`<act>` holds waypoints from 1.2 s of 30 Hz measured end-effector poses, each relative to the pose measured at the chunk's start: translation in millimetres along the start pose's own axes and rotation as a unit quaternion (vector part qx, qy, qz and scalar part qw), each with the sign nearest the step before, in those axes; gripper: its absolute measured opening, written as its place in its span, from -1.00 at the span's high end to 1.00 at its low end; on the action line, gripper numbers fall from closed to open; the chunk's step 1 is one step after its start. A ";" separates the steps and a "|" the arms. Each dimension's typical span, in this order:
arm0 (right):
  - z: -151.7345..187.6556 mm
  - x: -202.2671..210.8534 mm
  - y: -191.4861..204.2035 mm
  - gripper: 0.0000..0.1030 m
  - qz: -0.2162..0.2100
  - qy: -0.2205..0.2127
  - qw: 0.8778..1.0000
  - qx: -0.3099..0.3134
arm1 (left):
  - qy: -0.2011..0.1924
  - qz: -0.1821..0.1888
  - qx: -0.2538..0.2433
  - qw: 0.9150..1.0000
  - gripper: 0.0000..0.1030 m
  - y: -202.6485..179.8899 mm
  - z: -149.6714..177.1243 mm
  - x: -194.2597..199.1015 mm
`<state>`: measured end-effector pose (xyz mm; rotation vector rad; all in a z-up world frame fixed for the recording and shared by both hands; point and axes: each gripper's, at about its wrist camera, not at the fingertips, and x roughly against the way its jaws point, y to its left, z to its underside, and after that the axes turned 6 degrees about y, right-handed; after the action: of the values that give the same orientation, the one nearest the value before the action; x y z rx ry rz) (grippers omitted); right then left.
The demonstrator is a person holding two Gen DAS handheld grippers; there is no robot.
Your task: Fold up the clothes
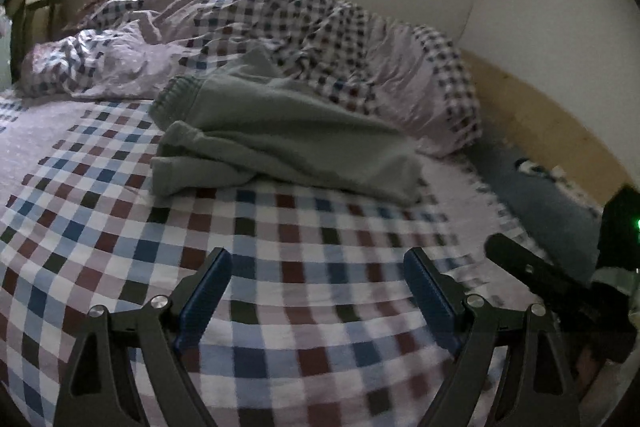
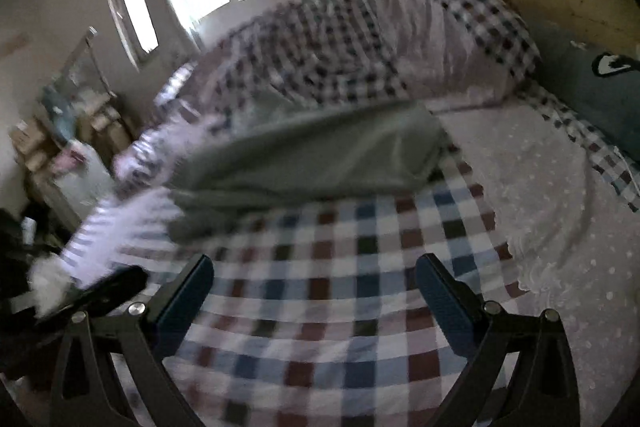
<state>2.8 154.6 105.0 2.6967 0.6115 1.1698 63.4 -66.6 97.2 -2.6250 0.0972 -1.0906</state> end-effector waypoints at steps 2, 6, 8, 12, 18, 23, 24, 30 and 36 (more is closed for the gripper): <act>2.8 -19.0 -2.1 -1.00 0.025 0.020 0.999 0.002 | 0.006 -0.015 -0.004 1.000 -0.75 3.6 1.9 -14.1; 11.1 -51.6 -8.5 -1.00 0.068 0.060 0.996 0.001 | 0.022 -0.043 -0.015 0.999 -0.75 9.1 5.8 -38.7; 16.7 -62.6 -11.5 -1.00 0.080 0.075 0.994 0.007 | 0.032 -0.054 -0.028 0.998 -0.75 9.2 7.5 -49.1; 26.8 -83.0 -16.1 -1.00 0.097 0.104 0.990 0.019 | 0.050 -0.073 -0.036 0.995 -0.75 10.5 12.1 -65.0; 31.4 -101.5 -16.2 -1.00 0.104 0.132 0.986 0.019 | 0.076 -0.091 -0.054 0.992 -0.75 7.0 19.5 -84.3; 33.6 -111.6 -12.0 -1.00 0.133 0.141 0.980 0.037 | 0.096 -0.108 -0.056 0.988 -0.75 8.0 24.2 -95.4; 34.5 -111.6 -11.4 -1.00 0.135 0.139 0.980 0.038 | 0.099 -0.111 -0.058 0.987 -0.75 7.6 25.1 -97.5; 39.1 -111.8 -8.5 -1.00 0.146 0.132 0.980 0.043 | 0.110 -0.128 -0.088 0.982 -0.98 -1.5 29.4 -107.5; 40.1 -109.9 -8.0 -1.00 0.143 0.134 0.980 0.039 | 0.110 -0.137 -0.091 0.980 -0.99 -4.0 31.4 -108.8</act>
<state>-38.2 117.2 1.8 2.7832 0.3110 1.6304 8.0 -36.2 3.2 -2.7259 -0.1293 -1.5327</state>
